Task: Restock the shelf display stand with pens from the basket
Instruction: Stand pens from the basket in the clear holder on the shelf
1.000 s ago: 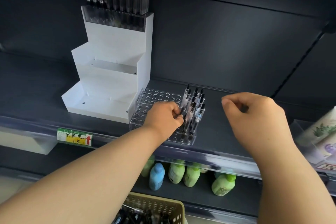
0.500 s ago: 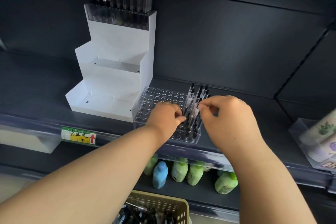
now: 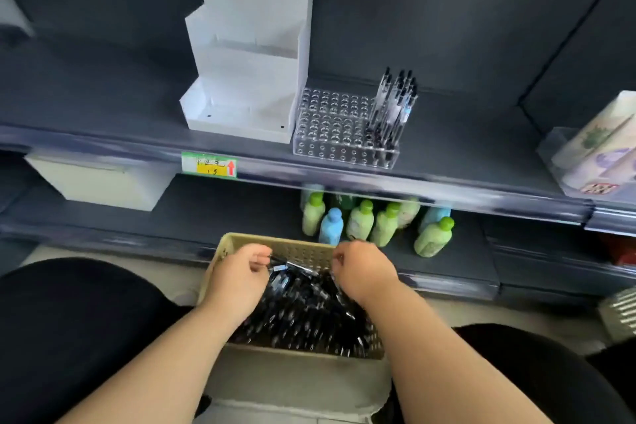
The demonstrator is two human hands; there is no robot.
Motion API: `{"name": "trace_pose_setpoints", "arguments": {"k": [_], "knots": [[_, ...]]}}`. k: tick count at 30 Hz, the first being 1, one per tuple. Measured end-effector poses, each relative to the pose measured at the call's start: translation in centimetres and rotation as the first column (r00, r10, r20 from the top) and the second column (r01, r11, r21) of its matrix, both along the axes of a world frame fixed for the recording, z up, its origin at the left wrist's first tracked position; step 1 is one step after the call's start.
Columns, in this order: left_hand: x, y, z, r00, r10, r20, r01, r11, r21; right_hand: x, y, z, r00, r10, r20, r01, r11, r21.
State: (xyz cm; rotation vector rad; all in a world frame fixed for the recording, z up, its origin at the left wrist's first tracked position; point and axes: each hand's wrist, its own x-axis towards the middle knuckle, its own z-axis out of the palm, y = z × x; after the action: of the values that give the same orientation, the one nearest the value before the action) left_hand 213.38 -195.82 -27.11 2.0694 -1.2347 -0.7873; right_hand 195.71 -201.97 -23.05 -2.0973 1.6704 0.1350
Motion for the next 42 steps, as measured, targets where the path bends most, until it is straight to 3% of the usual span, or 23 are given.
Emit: {"name": "trace_pose_setpoints", "arguments": {"k": [4, 9, 12, 16, 19, 22, 27, 31, 36, 42], "knots": [[0.1, 2.7, -3.2, 0.994, -0.042, 0.100, 0.029, 0.991, 0.129, 1.2, 6.9, -5.8, 0.974, -0.219, 0.056, 0.207, 0.964, 0.168], [0.0, 2.9, -2.8, 0.980, -0.084, 0.182, 0.053, 0.984, 0.168, 2.6, 8.7, -6.0, 0.988, -0.151, 0.037, 0.147, 0.985, 0.092], [0.0, 2.6, -2.6, 0.956, -0.127, 0.265, 0.059, 0.966, 0.252, 2.2, 7.5, -5.4, 0.967, -0.234, 0.100, 0.221, 0.967, 0.127], [-0.8, 2.2, -2.4, 0.822, -0.340, 0.456, 0.142, 0.899, 0.415, 3.1, 7.5, -5.7, 0.938, -0.298, 0.177, 0.256, 0.940, 0.228], [-1.5, 1.7, -2.4, 0.682, -0.486, 0.547, 0.174, 0.834, 0.524, 4.4, 7.8, -6.5, 0.946, -0.282, 0.158, 0.250, 0.949, 0.194], [-1.8, 0.8, -2.5, 0.620, -0.549, 0.561, 0.153, 0.785, 0.600, 5.6, 7.3, -6.8, 0.975, -0.200, 0.098, 0.186, 0.973, 0.137], [-1.1, -1.1, -3.1, 0.683, -0.579, 0.447, 0.120, 0.691, 0.712, 7.4, 5.9, -7.4, 0.982, -0.190, -0.001, 0.185, 0.953, 0.241], [-0.4, -1.7, -3.5, 0.805, -0.477, 0.354, 0.100, 0.696, 0.711, 8.4, 4.0, -7.6, 0.962, -0.263, -0.070, 0.272, 0.903, 0.332], [1.3, -0.5, -3.8, 0.918, -0.282, 0.277, 0.100, 0.843, 0.528, 9.6, 3.3, -8.0, 0.958, -0.259, -0.126, 0.287, 0.881, 0.375], [2.1, 0.7, -2.8, 0.975, -0.107, 0.195, 0.044, 0.952, 0.302, 9.8, 3.4, -7.5, 0.907, -0.419, -0.040, 0.389, 0.799, 0.459]]}}
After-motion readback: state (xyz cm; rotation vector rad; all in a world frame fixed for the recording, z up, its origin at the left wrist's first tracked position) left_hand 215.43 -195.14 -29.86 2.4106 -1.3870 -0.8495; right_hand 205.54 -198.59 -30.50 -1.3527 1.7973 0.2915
